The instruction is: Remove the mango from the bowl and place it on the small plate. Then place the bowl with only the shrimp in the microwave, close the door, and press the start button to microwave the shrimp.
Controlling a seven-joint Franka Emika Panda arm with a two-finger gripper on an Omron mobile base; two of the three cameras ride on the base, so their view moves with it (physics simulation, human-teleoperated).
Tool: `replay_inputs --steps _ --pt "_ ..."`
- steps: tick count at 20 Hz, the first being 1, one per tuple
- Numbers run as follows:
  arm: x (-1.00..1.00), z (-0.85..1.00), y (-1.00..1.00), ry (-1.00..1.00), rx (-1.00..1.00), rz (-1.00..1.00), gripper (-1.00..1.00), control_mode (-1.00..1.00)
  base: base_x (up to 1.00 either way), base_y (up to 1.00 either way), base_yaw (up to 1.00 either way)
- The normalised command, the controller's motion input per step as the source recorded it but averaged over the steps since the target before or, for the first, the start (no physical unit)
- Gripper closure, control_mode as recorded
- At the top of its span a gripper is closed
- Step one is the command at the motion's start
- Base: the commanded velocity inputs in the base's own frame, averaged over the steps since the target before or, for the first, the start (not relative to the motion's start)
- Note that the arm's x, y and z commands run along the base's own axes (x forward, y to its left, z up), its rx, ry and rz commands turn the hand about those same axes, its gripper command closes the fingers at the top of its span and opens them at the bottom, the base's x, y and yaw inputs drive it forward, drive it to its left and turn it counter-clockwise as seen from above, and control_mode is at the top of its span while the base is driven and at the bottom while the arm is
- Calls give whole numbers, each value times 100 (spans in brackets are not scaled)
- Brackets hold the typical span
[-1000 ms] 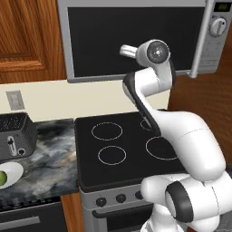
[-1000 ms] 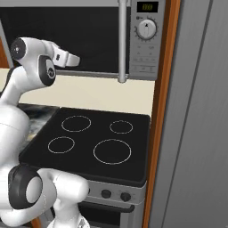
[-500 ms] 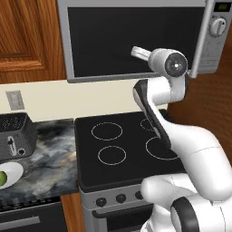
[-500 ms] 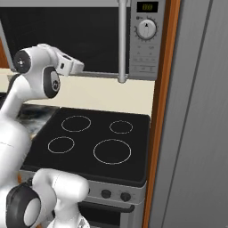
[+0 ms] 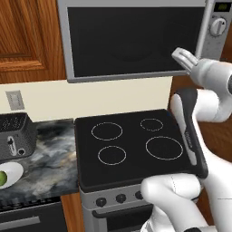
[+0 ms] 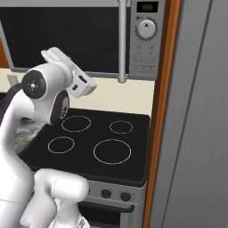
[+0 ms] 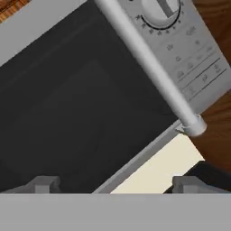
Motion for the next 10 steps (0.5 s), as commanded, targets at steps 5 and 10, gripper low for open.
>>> replay_inputs --steps 5,10 --pt "-100 -2 -91 1 58 -2 -100 -100 0 0 0" --pt "-58 0 -94 4 51 -8 -100 -100 0 0 0"
